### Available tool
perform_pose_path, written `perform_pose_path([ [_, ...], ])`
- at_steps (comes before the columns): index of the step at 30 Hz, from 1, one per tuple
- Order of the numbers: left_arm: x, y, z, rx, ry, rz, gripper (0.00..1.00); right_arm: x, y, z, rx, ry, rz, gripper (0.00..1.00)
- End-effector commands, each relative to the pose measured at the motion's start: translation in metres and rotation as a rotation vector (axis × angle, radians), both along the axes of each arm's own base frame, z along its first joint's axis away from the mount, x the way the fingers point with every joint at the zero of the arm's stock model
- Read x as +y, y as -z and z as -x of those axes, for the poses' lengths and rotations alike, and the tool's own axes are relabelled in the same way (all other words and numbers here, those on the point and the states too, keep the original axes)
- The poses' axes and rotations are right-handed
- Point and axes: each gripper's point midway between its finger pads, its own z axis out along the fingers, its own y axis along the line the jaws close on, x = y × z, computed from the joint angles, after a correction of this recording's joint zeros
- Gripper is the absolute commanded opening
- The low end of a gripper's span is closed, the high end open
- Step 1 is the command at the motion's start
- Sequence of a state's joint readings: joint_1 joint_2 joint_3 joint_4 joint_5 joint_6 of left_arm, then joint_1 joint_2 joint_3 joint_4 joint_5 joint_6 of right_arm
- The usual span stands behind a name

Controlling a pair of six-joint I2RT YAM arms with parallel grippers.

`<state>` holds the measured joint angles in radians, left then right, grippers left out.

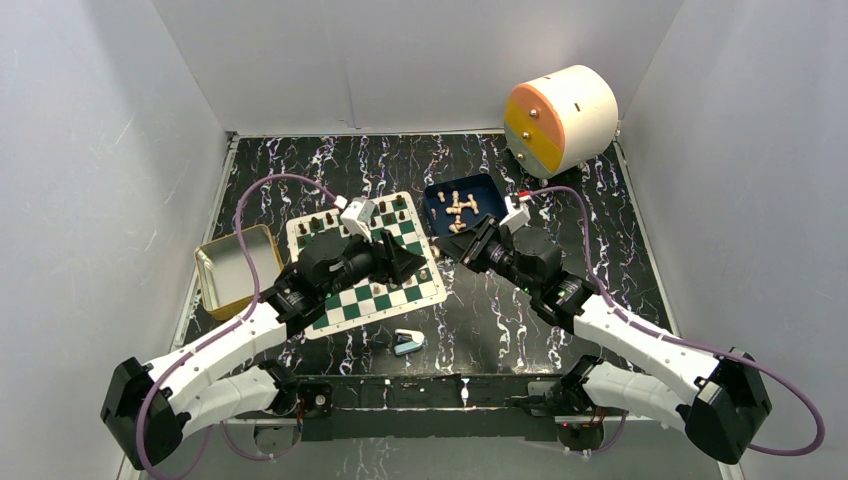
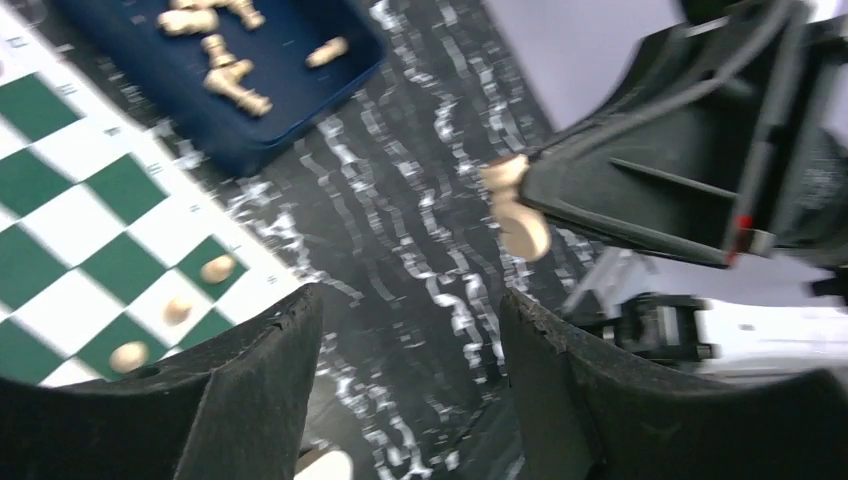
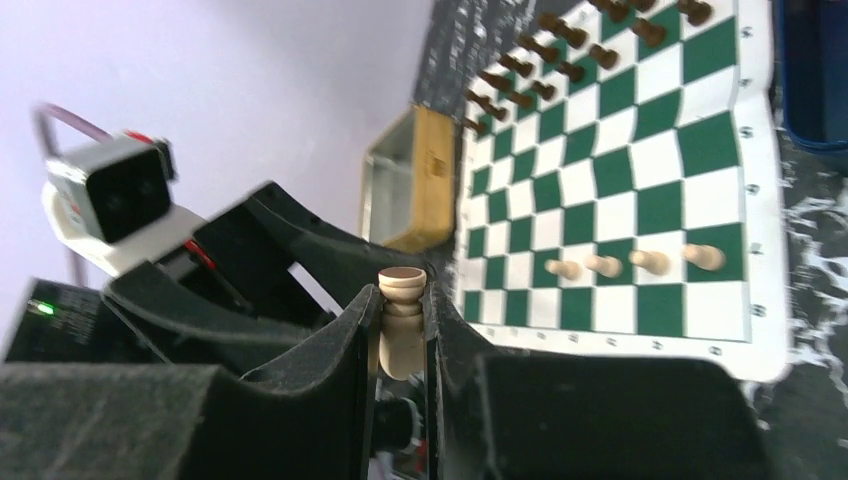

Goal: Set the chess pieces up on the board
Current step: Place the chess piece on the chessboard.

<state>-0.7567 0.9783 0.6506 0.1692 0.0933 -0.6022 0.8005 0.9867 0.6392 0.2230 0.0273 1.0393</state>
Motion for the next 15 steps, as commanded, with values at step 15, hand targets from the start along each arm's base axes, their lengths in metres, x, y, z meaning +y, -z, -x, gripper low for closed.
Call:
perform_pose_path([
  [15,-0.029,-0.058,-0.019,-0.124,0.011,0.187,0.62,-0.008,-0.044,-0.021,0.105,0.173,-0.39,0.21],
])
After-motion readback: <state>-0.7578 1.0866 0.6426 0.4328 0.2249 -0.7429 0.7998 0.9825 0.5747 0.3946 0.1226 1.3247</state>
